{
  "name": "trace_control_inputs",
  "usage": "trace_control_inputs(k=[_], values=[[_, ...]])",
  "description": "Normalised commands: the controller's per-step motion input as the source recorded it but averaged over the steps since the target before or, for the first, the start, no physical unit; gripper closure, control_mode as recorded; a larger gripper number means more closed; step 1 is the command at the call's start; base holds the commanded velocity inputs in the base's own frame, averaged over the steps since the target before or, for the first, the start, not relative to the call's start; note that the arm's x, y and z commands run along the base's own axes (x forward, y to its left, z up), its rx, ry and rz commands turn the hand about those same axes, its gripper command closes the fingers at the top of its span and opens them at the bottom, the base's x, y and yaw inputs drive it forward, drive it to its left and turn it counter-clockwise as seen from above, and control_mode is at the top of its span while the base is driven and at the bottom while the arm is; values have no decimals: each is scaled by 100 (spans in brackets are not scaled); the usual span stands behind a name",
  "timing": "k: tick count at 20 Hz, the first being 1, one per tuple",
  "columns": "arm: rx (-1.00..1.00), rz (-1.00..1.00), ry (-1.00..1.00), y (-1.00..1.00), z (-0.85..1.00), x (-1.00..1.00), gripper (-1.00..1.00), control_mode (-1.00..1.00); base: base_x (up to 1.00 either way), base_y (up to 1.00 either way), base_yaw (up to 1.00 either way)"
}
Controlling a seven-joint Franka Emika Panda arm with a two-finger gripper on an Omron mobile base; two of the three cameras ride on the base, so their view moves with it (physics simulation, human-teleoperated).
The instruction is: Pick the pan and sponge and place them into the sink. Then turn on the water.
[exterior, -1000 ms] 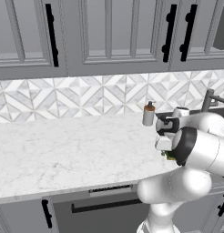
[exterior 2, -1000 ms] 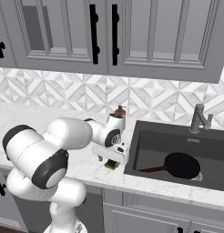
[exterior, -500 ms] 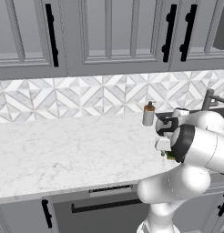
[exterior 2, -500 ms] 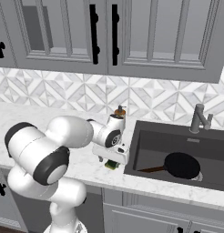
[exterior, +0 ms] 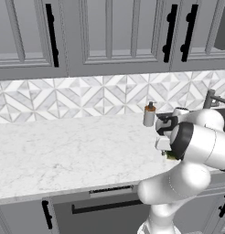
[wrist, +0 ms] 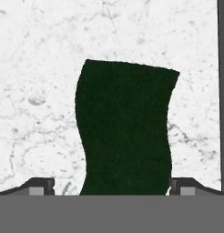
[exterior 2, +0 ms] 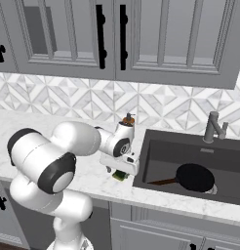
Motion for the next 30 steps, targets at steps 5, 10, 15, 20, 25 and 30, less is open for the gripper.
trace_control_inputs(k=[5, 10, 15, 20, 25, 30], values=[[0, 2, 0, -1, 0, 0, -100, -100, 0, 0, 0], [0, 2, 0, -3, 0, 0, -100, -100, 0, 0, 0], [0, 1, 0, -3, 0, 7, -100, -100, 0, 0, 0], [0, 2, 0, -2, 0, 8, -100, -100, 0, 0, 0], [0, 2, 0, -2, -8, 1, -100, -100, 0, 0, 0], [0, 1, 0, 0, -17, 0, -100, -100, 0, 0, 0]])
